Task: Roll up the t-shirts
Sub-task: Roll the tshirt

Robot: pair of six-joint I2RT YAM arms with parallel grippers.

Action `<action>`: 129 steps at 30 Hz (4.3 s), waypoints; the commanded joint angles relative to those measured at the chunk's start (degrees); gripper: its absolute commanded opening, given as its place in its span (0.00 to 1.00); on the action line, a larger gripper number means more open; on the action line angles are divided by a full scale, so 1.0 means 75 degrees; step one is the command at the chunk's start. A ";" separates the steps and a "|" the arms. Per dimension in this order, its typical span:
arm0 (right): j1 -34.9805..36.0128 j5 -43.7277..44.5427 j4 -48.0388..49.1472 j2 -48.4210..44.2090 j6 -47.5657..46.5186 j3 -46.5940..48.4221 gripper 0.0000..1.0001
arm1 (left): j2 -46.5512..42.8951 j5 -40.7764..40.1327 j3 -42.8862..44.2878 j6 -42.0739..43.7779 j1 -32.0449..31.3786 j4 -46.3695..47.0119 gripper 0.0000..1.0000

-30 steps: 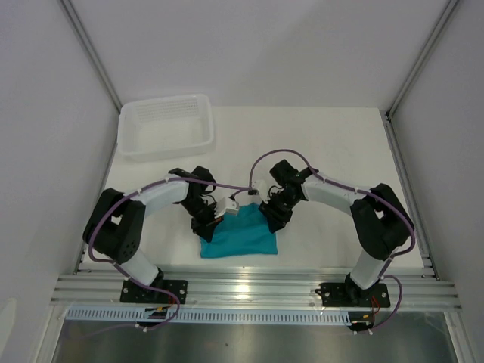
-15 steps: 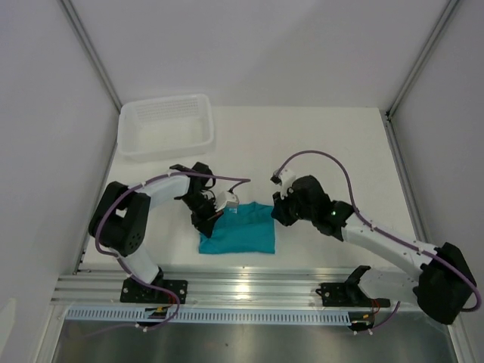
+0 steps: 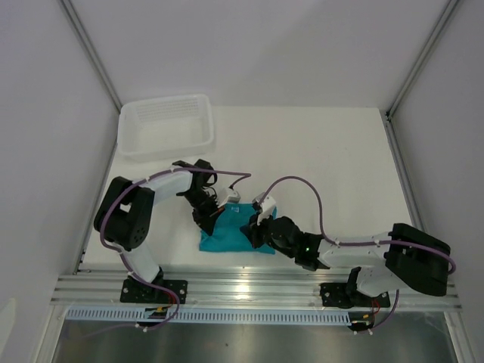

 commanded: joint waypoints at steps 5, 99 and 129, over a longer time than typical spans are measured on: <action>0.0096 0.0738 0.1689 0.1149 0.0078 0.0042 0.00 | 0.0092 0.0074 0.0322 -0.0077 0.0069 -0.0055 0.04; -0.0619 0.1066 0.0106 0.2065 0.1402 0.0382 0.00 | -0.4608 -0.4202 -0.4588 0.1153 -0.2896 0.5065 0.76; -0.0806 0.0855 -0.0034 0.2018 0.1390 0.0311 0.00 | -0.5381 -0.3488 -0.3980 0.1821 -0.3036 0.4316 0.82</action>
